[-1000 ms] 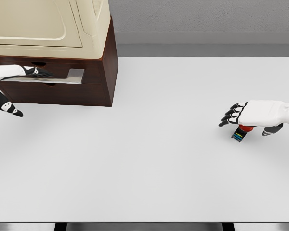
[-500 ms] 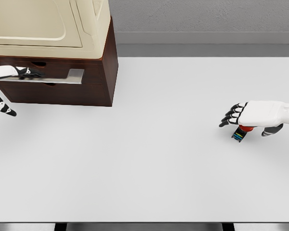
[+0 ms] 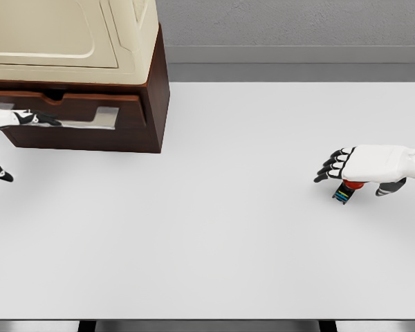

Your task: Open the cabinet drawer with left arm, and place a switch into the drawer with right arm

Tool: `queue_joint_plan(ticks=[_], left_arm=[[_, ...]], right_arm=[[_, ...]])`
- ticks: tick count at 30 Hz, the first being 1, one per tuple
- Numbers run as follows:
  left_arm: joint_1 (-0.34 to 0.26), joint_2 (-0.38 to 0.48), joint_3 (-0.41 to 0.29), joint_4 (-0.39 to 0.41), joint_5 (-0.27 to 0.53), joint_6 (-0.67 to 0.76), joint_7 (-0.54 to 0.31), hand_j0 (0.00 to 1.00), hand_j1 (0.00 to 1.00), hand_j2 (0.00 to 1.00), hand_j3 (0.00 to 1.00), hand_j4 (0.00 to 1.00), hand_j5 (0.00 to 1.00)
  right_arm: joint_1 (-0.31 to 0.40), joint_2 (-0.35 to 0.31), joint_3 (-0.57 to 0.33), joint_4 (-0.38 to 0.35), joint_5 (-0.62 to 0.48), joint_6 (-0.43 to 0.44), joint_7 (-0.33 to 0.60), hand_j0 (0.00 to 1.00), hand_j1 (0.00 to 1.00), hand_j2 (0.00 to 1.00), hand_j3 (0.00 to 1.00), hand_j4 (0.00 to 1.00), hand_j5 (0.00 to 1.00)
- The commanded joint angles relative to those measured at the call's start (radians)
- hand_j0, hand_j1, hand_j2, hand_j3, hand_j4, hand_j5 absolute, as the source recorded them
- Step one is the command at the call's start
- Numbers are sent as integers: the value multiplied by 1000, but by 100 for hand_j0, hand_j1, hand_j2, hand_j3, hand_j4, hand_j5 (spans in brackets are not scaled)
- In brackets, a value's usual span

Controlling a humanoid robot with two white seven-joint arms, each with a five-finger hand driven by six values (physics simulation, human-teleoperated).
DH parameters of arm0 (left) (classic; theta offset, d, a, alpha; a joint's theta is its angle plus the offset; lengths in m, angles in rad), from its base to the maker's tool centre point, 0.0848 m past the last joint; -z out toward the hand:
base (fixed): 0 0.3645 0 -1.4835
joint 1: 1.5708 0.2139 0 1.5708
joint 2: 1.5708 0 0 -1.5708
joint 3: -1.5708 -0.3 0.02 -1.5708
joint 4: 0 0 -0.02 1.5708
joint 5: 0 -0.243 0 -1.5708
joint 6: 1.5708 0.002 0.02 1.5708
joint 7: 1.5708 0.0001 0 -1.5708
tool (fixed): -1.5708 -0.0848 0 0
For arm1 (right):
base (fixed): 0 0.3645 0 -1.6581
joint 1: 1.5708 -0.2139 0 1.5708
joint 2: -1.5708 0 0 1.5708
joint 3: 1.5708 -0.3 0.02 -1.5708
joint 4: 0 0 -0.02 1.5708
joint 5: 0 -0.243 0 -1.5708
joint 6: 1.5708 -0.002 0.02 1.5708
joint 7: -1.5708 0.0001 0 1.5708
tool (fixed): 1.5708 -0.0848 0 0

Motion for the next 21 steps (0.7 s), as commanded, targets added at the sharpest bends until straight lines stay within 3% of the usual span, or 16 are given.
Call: queue_joint_plan(ticks=[1, 21], left_arm=[[0, 16, 4, -15, 33, -14, -1, 100, 100, 100, 100, 100, 100], [46, 123, -15, -86, 36, -209, -1, 100, 100, 100, 100, 100, 100]], right_arm=[[0, -1, 0, 0, -3, 2, 0, 100, 100, 100, 100, 100, 100], [5, -4, -2, 0, -3, 2, 0, 100, 100, 100, 100, 100, 100]])
